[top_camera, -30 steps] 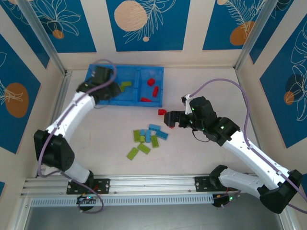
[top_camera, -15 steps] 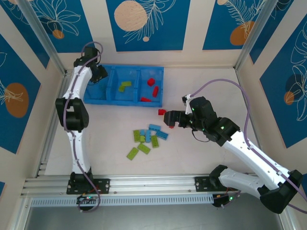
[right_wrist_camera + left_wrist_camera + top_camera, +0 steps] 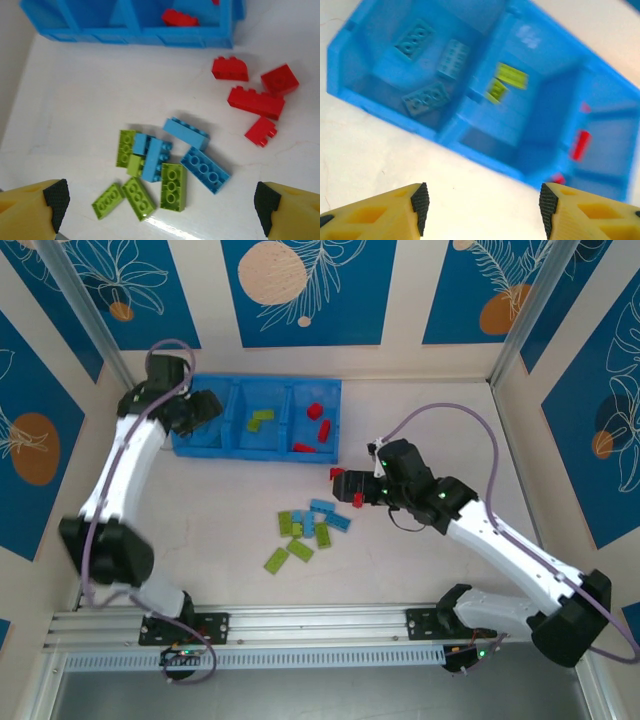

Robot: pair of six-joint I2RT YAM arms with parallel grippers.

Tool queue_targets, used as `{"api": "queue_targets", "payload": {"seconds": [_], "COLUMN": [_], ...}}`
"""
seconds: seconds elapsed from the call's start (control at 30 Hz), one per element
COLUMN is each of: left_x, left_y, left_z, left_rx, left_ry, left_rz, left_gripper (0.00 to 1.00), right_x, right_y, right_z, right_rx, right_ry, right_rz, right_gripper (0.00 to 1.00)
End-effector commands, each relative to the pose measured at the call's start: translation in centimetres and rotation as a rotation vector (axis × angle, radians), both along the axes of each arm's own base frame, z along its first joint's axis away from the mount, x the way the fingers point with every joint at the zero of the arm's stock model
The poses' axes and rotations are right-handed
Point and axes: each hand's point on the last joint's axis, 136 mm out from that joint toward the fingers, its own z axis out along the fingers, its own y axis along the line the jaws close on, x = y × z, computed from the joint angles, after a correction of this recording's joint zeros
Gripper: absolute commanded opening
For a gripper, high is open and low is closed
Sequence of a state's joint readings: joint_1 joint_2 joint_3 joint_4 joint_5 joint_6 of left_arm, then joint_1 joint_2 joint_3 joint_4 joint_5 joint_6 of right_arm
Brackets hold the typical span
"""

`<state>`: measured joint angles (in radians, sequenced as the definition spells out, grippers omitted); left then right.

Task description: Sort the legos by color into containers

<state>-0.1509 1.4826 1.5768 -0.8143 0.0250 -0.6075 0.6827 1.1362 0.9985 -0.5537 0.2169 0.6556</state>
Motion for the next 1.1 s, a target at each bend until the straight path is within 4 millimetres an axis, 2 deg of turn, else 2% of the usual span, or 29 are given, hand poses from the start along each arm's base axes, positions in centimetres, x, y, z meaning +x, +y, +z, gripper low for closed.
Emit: {"api": "queue_targets", "payload": {"seconds": [0.0, 0.1, 0.13, 0.2, 0.3, 0.33, 0.4, 0.5, 0.57, 0.63, 0.7, 0.77, 0.87, 0.93, 1.0, 1.07], "left_x": [-4.5, -9.5, -11.0, -13.8, -16.6, -17.2, -18.3, -18.6, -18.4, -18.0, -17.6, -17.6, -17.3, -17.0, -16.8, -16.5], "left_y": [-4.2, -8.3, -9.1, -10.1, -10.7, -11.1, -12.2, -13.3, -13.0, -12.1, -11.0, -10.4, -9.7, -9.2, -8.8, -8.5], "left_z": [3.4, 4.2, 4.0, 2.9, 1.0, 0.4, -0.7, -1.9, -2.6, -3.6, -4.7, -5.2, -5.5, -5.5, -5.7, -5.8], "left_rx": [0.042, 0.07, 0.071, 0.087, 0.1, 0.096, 0.065, 0.018, 0.04, 0.102, 0.161, 0.196, 0.247, 0.275, 0.3, 0.316], "left_ry": [-0.167, -0.257, -0.271, -0.297, -0.33, -0.344, -0.371, -0.361, -0.323, -0.282, -0.258, -0.253, -0.256, -0.259, -0.263, -0.263], "left_rz": [-0.189, -0.47, -0.542, -0.681, -0.838, -0.883, -0.987, -1.047, -1.046, -1.014, -0.974, -0.961, -0.939, -0.923, -0.908, -0.89], "left_gripper": [0.61, 0.61, 0.61, 0.61, 0.65, 0.68, 0.79, 0.93, 0.99, 1.0, 1.0, 1.0, 1.0, 1.0, 1.0, 1.0], "right_x": [1.3, 2.4, 2.7, 3.4, 4.2, 4.5, 5.6, 6.9, 7.3, 7.4, 7.3, 7.0, 6.5, 6.2, 5.9, 5.5], "right_y": [-0.8, -1.2, -1.3, -1.8, -2.1, -2.0, -1.9, -2.5, -2.6, -2.3, -2.0, -2.1, -2.1, -2.1, -2.0, -0.9], "right_z": [-1.7, -4.5, -5.3, -7.3, -10.2, -11.2, -13.2, -15.5, -16.4, -17.0, -17.2, -17.0, -15.6, -13.7, -11.0, -8.1], "right_rx": [-0.041, -0.074, -0.085, -0.115, -0.155, -0.165, -0.183, -0.235, -0.233, -0.214, -0.196, -0.205, -0.196, -0.193, -0.206, -0.202], "right_ry": [0.053, 0.131, 0.152, 0.201, 0.266, 0.284, 0.328, 0.358, 0.382, 0.396, 0.405, 0.398, 0.381, 0.34, 0.255, 0.164], "right_rz": [-0.098, -0.151, -0.169, -0.214, -0.237, -0.234, -0.25, -0.3, -0.322, -0.328, -0.327, -0.333, -0.315, -0.303, -0.289, -0.22], "right_gripper": [0.97, 0.97, 0.98, 0.98, 0.98, 0.98, 0.95, 0.87, 0.78, 0.65, 0.45, 0.34, 0.28, 0.19, 0.16, 0.16]}}
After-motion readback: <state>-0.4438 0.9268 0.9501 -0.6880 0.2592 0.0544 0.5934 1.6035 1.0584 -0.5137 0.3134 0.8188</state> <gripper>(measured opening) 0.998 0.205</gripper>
